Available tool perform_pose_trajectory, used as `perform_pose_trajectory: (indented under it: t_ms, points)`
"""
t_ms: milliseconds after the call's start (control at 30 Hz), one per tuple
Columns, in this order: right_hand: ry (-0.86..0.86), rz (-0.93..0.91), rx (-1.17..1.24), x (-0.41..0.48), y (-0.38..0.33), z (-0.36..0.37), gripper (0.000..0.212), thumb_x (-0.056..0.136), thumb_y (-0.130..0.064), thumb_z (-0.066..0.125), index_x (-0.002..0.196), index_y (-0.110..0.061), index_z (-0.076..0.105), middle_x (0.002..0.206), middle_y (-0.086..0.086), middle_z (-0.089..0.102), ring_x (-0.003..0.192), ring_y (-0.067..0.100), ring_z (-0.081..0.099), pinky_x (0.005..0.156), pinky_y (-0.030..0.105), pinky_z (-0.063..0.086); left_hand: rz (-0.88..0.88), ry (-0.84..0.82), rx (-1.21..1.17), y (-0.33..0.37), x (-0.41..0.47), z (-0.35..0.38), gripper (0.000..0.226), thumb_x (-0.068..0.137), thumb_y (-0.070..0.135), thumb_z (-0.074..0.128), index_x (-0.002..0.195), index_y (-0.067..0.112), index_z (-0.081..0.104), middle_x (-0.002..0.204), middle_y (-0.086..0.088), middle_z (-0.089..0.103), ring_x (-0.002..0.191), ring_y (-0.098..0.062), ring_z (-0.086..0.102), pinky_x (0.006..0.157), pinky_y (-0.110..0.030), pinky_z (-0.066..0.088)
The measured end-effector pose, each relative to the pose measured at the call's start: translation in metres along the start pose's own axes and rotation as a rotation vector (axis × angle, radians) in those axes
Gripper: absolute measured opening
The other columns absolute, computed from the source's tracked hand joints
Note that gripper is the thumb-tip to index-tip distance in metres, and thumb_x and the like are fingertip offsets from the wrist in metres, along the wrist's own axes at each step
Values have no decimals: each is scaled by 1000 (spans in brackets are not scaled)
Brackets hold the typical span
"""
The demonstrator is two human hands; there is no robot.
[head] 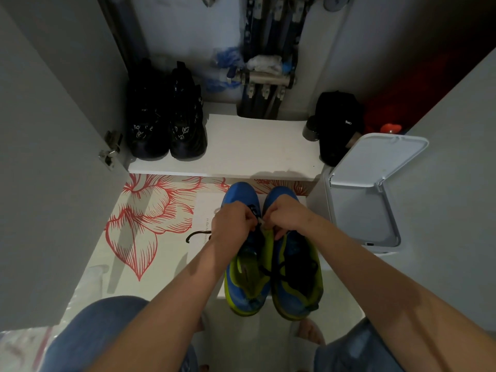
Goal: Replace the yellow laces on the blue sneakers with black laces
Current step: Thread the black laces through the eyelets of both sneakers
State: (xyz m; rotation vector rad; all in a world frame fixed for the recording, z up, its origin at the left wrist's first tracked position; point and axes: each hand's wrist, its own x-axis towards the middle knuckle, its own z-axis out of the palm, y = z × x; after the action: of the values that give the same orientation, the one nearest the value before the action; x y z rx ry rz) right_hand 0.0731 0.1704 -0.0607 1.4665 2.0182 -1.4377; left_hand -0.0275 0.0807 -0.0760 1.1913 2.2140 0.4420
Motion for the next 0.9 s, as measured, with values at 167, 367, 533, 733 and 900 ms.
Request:
perform_pose_trajectory:
  t_ms: [167,367,533,733,900]
  points:
    - [-6,13,8,0,-1,0,26,82,4,62,105,14,64,105,30,64,60,23,61,71,37,57,-23,39,-28,3,-4,4,20,92,20,55,89,15,74,90,-7,70,84,-22,63,69,-29,44]
    - [-76,99,155,-2,0,-3,22,93,-8,55,101,10,62,74,14,61,61,19,58,51,21,52,-47,84,-93,7,-8,8,18,91,17,55,91,14,73,95,-6,71,90,-22,63,71,-26,41]
    - [-17,45,47,-1,6,2,32,93,-27,57,103,2,66,66,5,58,57,12,49,51,17,41,1,42,-59,8,-9,5,19,93,12,53,100,5,69,101,-12,69,95,-24,63,74,-27,41]
    - [-28,32,84,-1,12,3,23,93,-30,56,91,-9,66,68,3,58,64,14,49,54,20,36,-2,86,-157,3,-9,5,22,87,15,63,108,8,58,98,-11,67,94,-24,61,76,-32,44]
    - [-65,38,47,-4,12,-1,18,96,-18,50,87,-10,64,69,3,57,63,13,48,55,20,36,20,125,-117,5,-11,11,29,86,12,62,111,12,48,91,-8,68,85,-22,63,72,-34,46]
